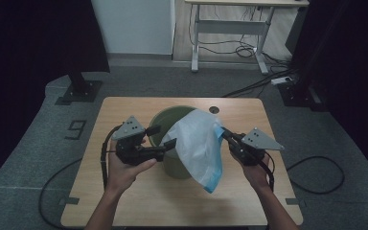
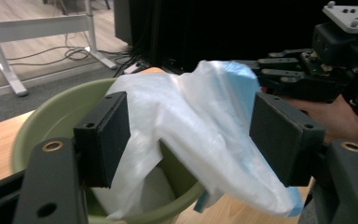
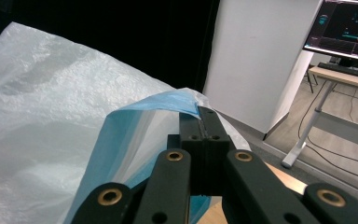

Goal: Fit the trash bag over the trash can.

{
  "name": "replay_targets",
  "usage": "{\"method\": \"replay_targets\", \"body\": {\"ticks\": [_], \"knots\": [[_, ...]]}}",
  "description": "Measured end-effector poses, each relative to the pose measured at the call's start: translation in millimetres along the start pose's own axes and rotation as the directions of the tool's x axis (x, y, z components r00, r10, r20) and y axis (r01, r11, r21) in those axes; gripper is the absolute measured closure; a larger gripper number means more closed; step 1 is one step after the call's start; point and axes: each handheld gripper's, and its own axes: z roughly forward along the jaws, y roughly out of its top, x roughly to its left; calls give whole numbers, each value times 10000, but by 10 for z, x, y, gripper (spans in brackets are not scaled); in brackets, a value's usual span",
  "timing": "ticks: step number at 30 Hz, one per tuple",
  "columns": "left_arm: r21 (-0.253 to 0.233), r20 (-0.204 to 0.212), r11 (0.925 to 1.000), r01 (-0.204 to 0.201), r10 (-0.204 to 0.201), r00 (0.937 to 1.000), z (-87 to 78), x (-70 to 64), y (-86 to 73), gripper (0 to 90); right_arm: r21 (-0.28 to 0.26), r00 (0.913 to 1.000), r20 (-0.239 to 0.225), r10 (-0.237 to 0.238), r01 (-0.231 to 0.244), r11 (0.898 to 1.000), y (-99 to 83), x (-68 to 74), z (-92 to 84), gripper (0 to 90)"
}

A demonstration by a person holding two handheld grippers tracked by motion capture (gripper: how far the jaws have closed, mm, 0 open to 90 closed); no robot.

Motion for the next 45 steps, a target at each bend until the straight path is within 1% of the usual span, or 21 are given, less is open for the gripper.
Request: {"method": "replay_targets", "body": {"ticks": [2,4,8,12,16,20,24,26,33,37,43,45], "knots": [[197,153,9998,-51,48,9999,98,-36,19,283,-5,10000,-41,-22,22,10000,13,16,10,885],[401,317,9992,-27,14,9995,210,-62,27,279,-17,10000,-64,-24,24,10000,27,29,15,885],[689,490,9976,41,-75,9988,428,-129,25,273,20,9999,-78,-114,114,9999,41,49,26,885],[965,498,9953,49,-98,9987,584,-190,18,252,68,9998,-87,-165,166,9998,39,56,35,885],[1001,439,9949,111,-155,9989,666,-245,19,227,103,9997,-58,-257,258,9996,37,73,44,885],[1042,407,9945,33,-76,9991,721,-295,41,207,123,9995,-101,-305,307,9995,34,98,64,885],[1105,333,9938,111,-149,9993,797,-300,57,207,104,9994,-157,-320,322,9994,37,121,77,885],[1148,399,9933,162,-210,9990,840,-306,60,207,98,9993,-180,-325,327,9994,41,131,79,885],[1466,243,9891,114,-152,9996,991,-320,60,221,42,9989,-239,-407,408,9992,57,143,73,885],[1516,78,9884,53,-66,9999,1035,-318,48,282,-10,9986,-267,-453,453,9990,66,151,52,885],[1492,23,9888,-89,87,10000,1065,-312,33,488,-47,9982,-320,-515,514,9987,70,155,40,884],[1485,62,9889,-67,58,10000,1075,-304,30,556,-39,9981,-346,-506,505,9987,69,156,40,884]]}}
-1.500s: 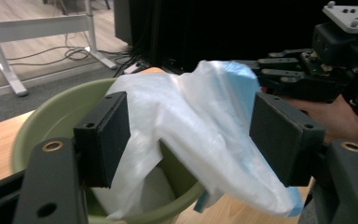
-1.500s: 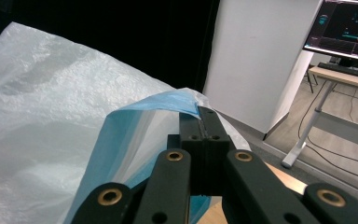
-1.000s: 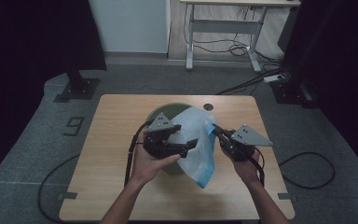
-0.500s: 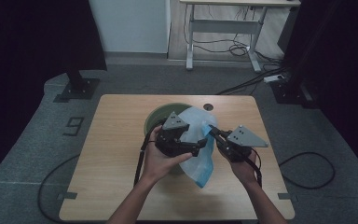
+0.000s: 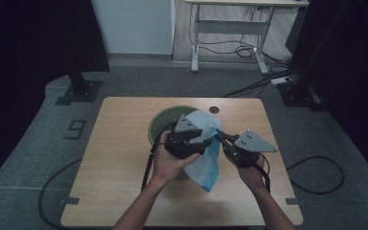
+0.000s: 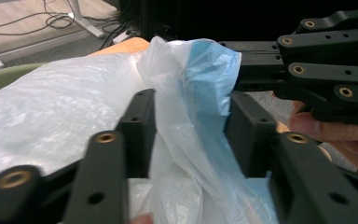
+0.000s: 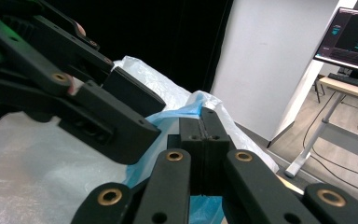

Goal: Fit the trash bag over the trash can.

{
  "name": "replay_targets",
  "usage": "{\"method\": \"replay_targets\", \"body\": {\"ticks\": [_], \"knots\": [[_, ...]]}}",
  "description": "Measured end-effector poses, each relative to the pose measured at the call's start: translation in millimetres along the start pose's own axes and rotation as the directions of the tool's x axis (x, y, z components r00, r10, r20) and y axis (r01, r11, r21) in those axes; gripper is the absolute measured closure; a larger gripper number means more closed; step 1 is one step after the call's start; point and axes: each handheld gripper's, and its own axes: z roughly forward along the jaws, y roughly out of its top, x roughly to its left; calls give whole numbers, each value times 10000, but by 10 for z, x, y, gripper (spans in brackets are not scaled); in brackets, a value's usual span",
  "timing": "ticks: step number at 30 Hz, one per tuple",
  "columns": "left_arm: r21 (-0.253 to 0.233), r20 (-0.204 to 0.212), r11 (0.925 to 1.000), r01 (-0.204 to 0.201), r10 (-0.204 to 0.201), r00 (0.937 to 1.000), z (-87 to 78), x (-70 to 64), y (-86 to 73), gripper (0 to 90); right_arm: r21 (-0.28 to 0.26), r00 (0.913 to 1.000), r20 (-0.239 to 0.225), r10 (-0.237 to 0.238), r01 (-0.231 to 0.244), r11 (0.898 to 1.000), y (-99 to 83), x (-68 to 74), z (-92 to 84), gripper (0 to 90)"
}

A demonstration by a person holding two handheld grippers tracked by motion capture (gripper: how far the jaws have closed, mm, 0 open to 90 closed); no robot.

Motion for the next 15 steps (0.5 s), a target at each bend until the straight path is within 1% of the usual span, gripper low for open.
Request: {"method": "replay_targets", "body": {"ticks": [3,6,8,10,12,15], "knots": [[-35,221,10000,90,-89,9997,13,30,-2,658,-5,10000,-58,-12,12,10000,-2,4,1,884],[-31,567,9997,234,-232,9981,20,61,-4,752,21,9999,-136,-56,56,10000,-6,6,2,882],[-11,721,9997,258,-256,9971,23,73,-6,809,32,9998,-165,-73,74,10000,-11,5,1,866],[-10,793,9996,297,-295,9964,22,90,-10,859,-21,9998,-185,-52,52,10000,-18,-1,-5,808],[-67,877,9992,394,-387,9954,17,118,-18,889,-95,10000,-67,56,-56,9999,-25,-9,-30,700],[-105,873,9987,491,-480,9950,1,150,-30,896,-207,9997,62,231,-230,9995,-44,-16,-113,656]]}}
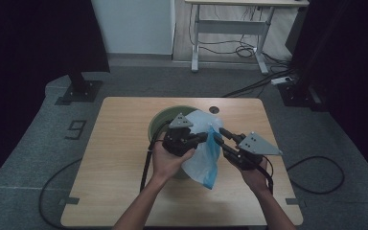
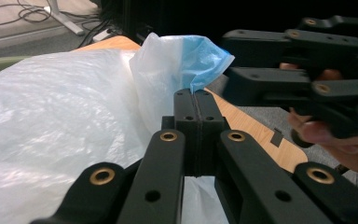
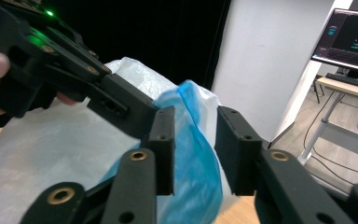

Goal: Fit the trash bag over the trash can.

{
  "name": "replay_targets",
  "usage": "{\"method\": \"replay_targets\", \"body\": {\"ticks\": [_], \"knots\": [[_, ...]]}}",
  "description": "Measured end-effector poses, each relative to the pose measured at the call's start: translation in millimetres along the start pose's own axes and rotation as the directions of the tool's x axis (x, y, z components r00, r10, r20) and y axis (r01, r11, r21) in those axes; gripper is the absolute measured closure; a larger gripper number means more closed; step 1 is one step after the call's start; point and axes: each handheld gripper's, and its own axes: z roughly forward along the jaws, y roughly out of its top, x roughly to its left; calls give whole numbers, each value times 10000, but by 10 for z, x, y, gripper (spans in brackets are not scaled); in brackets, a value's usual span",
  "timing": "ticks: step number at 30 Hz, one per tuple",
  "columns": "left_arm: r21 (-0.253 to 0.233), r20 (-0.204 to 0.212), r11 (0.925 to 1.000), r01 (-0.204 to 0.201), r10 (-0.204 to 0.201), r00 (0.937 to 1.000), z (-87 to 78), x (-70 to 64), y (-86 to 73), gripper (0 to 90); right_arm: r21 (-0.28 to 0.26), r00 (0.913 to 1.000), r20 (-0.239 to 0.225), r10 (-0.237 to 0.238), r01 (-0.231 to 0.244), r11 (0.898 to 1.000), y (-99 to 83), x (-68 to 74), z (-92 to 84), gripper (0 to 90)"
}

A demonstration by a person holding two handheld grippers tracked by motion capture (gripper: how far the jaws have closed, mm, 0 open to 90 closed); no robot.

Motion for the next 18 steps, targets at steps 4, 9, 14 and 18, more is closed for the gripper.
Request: {"method": "replay_targets", "body": {"ticks": [4,9,14,18], "knots": [[-93,5,9999,43,-43,10000,-38,21,-9,897,86,9996,-168,236,-235,9997,-67,6,-118,646],[-141,88,9999,-39,40,10000,-79,17,-17,897,322,9972,-482,576,-561,9979,-158,11,-148,620],[-131,163,9999,-103,105,9998,-95,7,-23,897,531,9939,-740,821,-783,9955,-213,37,-27,597],[-153,293,9998,-101,105,9995,-101,7,-24,897,685,9901,-845,1120,-1063,9920,-231,43,103,581]]}}
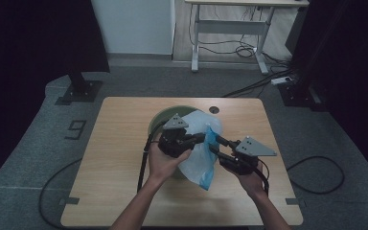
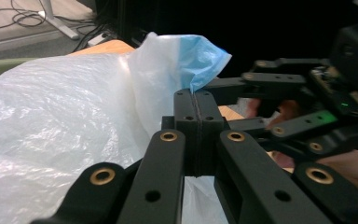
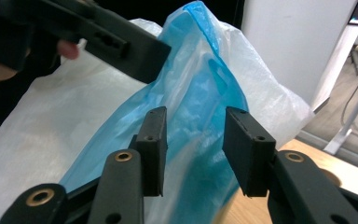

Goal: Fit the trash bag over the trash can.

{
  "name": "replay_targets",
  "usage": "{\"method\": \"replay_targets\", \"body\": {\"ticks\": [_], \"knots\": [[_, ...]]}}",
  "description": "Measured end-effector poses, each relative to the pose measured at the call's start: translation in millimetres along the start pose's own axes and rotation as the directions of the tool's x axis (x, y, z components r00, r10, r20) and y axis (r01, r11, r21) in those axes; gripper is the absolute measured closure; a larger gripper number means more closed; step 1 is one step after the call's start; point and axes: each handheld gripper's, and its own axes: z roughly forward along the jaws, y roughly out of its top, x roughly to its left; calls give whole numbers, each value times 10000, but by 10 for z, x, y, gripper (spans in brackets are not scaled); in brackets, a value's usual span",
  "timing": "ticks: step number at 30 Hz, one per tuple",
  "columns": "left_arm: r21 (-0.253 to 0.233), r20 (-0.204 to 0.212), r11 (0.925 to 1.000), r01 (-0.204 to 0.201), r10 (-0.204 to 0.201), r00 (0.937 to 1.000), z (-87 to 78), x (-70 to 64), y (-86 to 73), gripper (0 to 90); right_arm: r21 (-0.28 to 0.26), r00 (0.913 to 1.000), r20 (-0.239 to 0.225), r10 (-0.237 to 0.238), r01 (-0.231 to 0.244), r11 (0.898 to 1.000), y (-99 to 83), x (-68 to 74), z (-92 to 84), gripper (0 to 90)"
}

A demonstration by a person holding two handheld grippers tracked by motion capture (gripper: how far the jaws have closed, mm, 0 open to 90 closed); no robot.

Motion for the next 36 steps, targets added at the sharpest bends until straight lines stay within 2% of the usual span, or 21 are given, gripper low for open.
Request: {"method": "replay_targets", "body": {"ticks": [4,7,11,17,21,26,33,36], "knots": [[-30,26,10000,-2,2,10000,-6,7,-8,897,-124,9992,-19,400,-400,9991,21,-34,86,604],[-66,78,10000,67,-67,9999,-15,26,-13,897,-176,9988,-25,485,-486,9987,33,-41,130,701],[-112,-1,9999,112,-112,9999,-26,43,-17,897,-260,9995,51,325,-323,9991,46,-24,145,885],[-375,-334,9991,219,-232,9992,-84,118,-10,897,-273,9998,178,68,-63,9996,50,-46,64,888],[-498,-591,9983,299,-328,9977,-147,186,-3,898,-202,9992,302,-271,278,9994,40,-70,-40,888],[-565,-813,9976,402,-447,9957,-224,271,-11,898,-106,9955,543,-775,782,9969,21,-79,-161,888],[-846,-1036,9950,529,-616,9927,-372,357,-45,898,29,9886,888,-1213,1215,9926,2,-82,-236,888],[-1052,-1141,9927,584,-704,9910,-475,407,-59,898,26,9873,995,-1240,1244,9922,0,-97,-261,888]]}}
